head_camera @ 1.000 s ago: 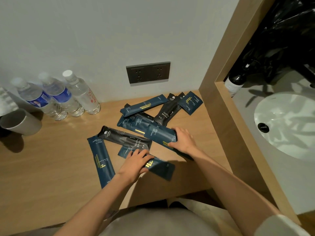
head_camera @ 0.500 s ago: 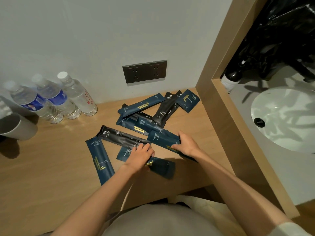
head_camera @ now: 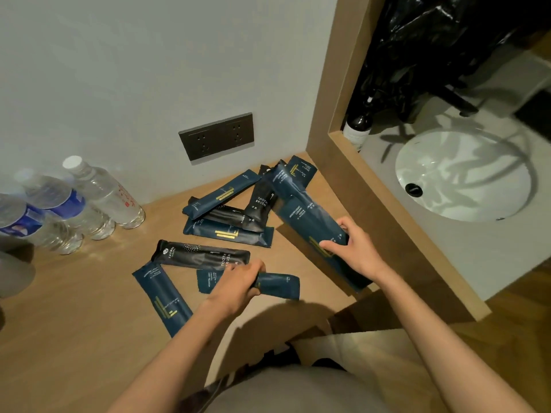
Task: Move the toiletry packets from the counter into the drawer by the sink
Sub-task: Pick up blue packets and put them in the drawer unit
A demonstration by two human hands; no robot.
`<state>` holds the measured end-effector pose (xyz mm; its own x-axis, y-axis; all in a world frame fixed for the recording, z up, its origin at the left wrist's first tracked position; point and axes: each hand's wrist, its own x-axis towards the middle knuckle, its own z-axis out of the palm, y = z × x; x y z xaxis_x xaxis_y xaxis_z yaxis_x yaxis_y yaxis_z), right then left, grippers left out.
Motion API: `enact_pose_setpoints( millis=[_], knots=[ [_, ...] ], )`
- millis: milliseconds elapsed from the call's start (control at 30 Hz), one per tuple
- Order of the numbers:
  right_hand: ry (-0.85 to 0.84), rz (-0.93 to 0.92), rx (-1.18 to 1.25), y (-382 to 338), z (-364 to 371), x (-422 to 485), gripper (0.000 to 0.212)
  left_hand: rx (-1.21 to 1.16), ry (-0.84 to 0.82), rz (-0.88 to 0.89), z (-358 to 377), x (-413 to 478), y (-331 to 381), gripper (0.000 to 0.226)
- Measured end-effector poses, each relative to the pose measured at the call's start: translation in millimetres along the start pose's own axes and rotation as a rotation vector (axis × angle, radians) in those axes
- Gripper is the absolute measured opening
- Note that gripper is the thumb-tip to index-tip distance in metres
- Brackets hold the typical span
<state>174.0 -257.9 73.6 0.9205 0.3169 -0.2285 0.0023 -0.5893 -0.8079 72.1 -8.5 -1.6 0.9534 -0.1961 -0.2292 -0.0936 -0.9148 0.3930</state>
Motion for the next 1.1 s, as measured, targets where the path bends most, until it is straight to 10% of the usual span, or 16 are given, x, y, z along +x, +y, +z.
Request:
enact_pose_setpoints(
  millis=[500,833,1100],
  knots=[
    [0.55,0.089,0.409,-11,-86,-134,0.027,-0.856,0.172,0.126,-89,23,148,0.035],
    [0.796,0.15,0.479,74,-175,-218,0.03,-0.988,0.078,0.325,-63,50,306,0.065],
    [0.835,0.185,0.487,166,-296,-275,0.036,-0.877,0.064,0.345,8,102,459,0.03]
  ],
)
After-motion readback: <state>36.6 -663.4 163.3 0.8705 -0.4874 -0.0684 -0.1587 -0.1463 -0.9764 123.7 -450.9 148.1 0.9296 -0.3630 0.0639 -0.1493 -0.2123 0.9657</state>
